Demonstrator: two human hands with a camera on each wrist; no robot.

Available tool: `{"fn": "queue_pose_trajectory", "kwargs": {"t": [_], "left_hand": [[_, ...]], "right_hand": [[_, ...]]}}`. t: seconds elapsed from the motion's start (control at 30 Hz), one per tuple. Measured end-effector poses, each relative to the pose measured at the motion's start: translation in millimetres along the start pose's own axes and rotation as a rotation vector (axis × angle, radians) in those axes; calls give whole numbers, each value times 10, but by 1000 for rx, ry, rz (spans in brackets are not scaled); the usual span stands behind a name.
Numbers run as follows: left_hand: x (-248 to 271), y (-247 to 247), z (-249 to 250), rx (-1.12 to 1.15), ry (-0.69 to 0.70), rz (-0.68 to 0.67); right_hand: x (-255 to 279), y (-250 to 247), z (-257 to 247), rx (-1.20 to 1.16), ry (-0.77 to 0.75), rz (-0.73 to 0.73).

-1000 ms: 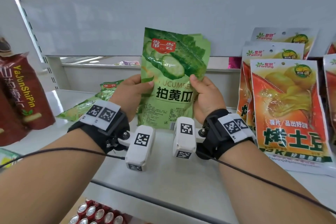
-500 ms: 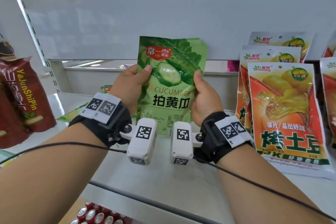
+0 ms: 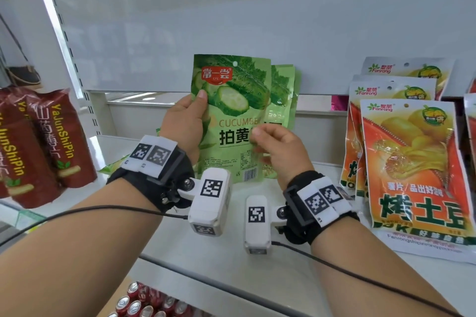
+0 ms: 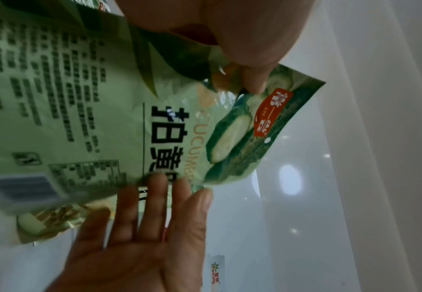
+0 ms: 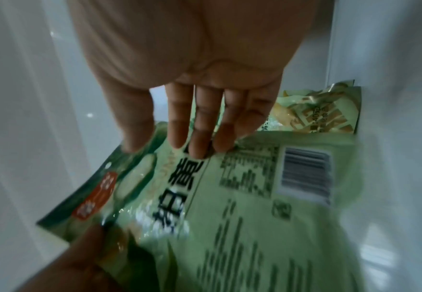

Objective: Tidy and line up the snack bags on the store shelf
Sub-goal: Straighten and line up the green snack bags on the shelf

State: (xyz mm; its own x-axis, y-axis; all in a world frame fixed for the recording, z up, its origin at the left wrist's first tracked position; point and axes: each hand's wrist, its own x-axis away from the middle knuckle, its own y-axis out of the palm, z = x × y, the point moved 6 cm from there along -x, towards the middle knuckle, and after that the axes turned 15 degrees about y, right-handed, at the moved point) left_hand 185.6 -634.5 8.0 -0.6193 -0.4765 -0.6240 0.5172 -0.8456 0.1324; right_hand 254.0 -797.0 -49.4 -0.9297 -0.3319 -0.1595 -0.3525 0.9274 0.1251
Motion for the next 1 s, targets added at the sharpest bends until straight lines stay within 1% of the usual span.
{"fn": "queue_pose_trajectory", "kwargs": {"t": [0.03, 0.1, 0.13, 0.17, 0.2, 0.23, 0.27, 0.3, 0.33, 0.37, 0.43, 0.5, 0.53, 0.63, 0.7, 0.77, 0.9, 1.0], "left_hand": [[4, 40, 4, -4, -19, -49], [56, 192, -4, 151, -109, -205], [91, 252, 4, 216, -146, -264], [107, 280, -1, 238, -159, -293], [113, 286, -16, 236, -155, -293], [101, 253, -36, 198, -132, -265], [74, 185, -61, 130, -97, -209], [44, 93, -88, 44, -66, -147], [12, -1, -134, -57, -48, -112], [-15, -82, -205, -154, -51, -108], [-33, -203, -383, -286, -135, -144], [-33, -272, -558, -273, -232, -181], [-32, -290, -620, -253, -257, -190], [-51, -363, -734, -226, -259, -172], [-76, -440, -763, -223, -238, -112], [-118, -535, -776, -220, -223, -36], [-234, -743, -823, -296, -228, 81], [-291, -893, -790, -529, -213, 176]], "right_hand": [[14, 78, 20, 12, 14, -70], [17, 182, 39, -3, 33, -148], [17, 210, 36, -15, 19, -163], [23, 226, 28, -14, -12, -168], [23, 223, 18, -7, -33, -145], [16, 204, 17, -3, -36, -105], [4, 175, 29, 9, -23, -62], [-13, 140, 52, 31, -14, -26], [-16, 116, 67, 62, -11, -1], [-12, 103, 73, 92, -11, 15], [-15, 82, 106, 102, 6, 38], [-40, 78, 137, 74, 31, 54], [-50, 61, 153, 62, 48, 64], [-122, -83, 203, 38, 77, 164], [-158, -250, 223, 47, 88, 273], [-201, -387, 267, 72, 125, 341], [-295, -465, 390, 148, 202, 363], [-356, -448, 450, 167, 231, 359]]}}
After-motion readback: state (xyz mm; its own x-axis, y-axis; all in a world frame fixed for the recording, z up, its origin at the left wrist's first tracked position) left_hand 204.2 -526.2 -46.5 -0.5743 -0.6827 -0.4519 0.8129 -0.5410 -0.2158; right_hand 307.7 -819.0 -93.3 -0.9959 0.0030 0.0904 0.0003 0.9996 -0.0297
